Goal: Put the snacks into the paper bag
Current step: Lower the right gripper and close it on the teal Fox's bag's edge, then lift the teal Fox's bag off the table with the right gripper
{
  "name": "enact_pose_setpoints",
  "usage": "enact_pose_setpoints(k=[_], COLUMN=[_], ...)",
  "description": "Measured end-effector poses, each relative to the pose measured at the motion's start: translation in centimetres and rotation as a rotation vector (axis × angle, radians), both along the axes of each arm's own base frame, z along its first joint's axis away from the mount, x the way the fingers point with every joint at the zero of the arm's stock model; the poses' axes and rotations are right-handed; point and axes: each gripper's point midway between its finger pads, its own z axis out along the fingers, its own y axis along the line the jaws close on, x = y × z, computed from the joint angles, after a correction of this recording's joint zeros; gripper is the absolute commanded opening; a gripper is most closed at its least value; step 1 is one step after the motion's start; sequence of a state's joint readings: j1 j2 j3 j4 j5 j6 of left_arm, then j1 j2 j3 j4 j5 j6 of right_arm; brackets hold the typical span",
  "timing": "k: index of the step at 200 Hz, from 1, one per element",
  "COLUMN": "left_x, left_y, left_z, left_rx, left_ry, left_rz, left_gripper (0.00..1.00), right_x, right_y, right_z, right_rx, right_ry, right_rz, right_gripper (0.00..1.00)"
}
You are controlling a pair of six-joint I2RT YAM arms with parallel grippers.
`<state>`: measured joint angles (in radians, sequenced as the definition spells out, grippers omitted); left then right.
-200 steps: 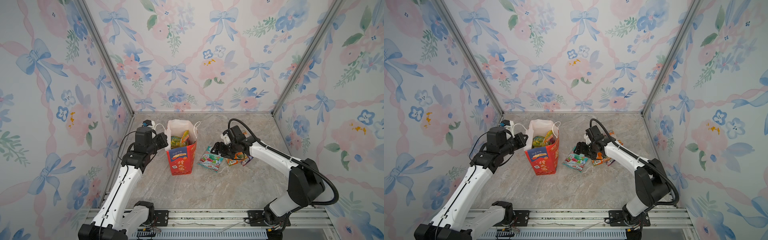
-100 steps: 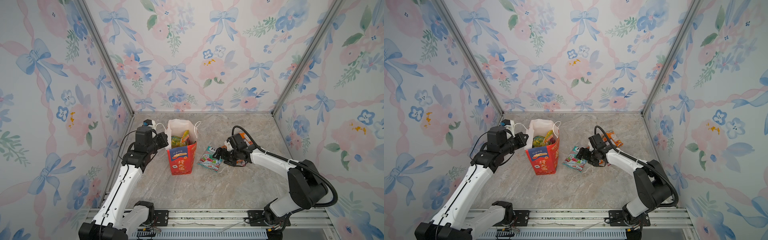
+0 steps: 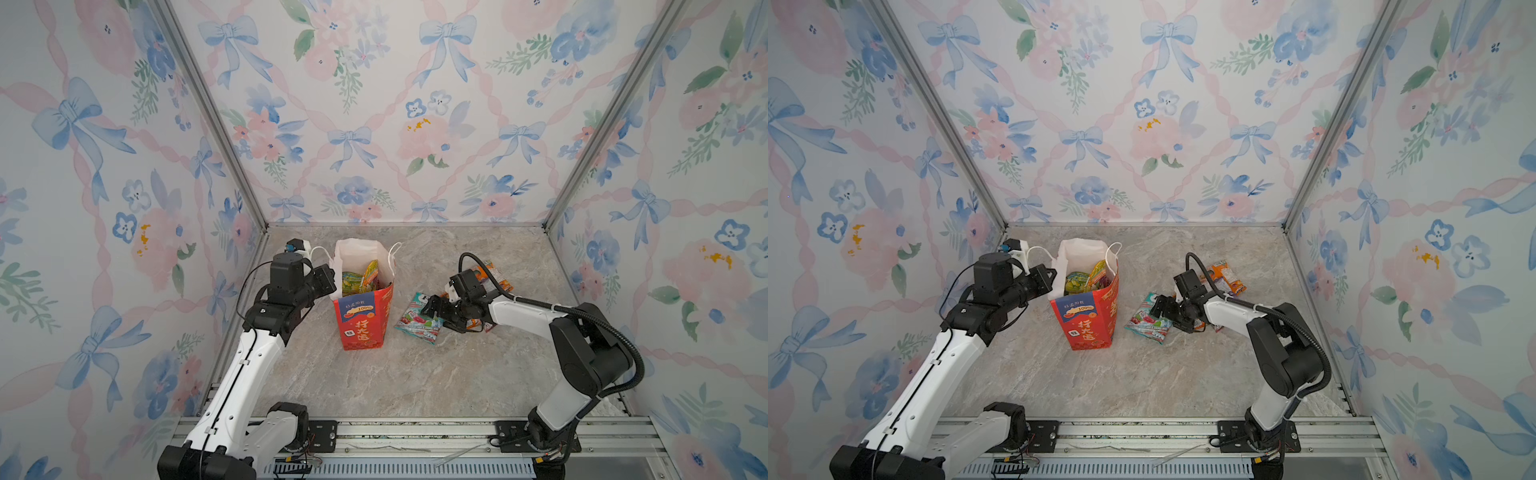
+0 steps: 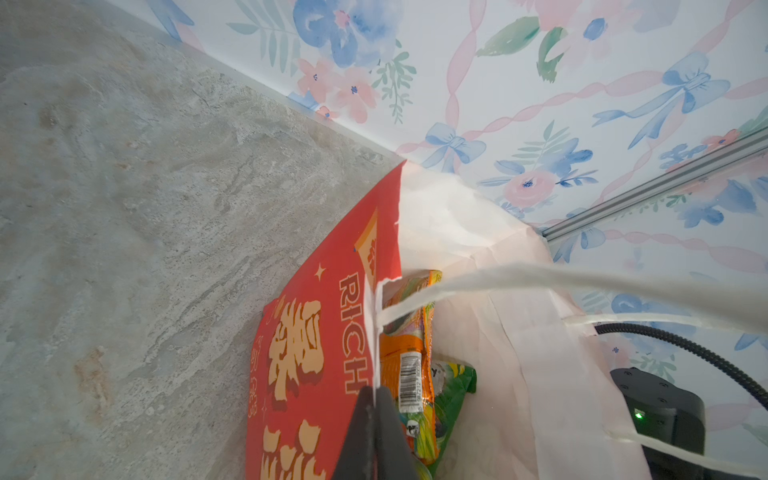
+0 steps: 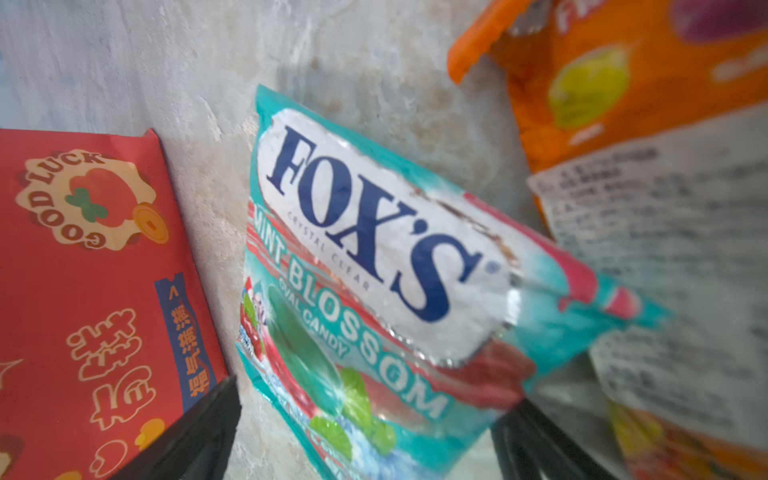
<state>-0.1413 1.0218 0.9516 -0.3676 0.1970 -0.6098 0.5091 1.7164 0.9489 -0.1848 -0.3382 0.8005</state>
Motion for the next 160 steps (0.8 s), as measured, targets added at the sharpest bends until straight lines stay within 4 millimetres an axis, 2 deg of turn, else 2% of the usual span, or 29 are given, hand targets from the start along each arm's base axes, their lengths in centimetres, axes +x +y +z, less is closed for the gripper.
enact_pose_setpoints(k=[42,98,160], left_x=[0.0,0.0,0.0], left_y=[0.0,0.0,0.0], left_z=[0.0,0.0,0.0], left_rx=[-0.001,-0.001,-0.001], left_ry=[0.0,0.0,0.0], left_rz=[-0.001,-0.001,-0.001], left_gripper=[0.0,0.0,0.0], right_x=[1.5,2.1,2.0], right_y=[1.1,1.6,1.5], right_z=[0.1,-0.4,-0.5], right_rx=[0.033,0.033,-0.012], right_ry=[-0.039,-0.057,-0.047], right_rz=[0.007,0.028,0.056], right_gripper=[0.91,0.68,0.34])
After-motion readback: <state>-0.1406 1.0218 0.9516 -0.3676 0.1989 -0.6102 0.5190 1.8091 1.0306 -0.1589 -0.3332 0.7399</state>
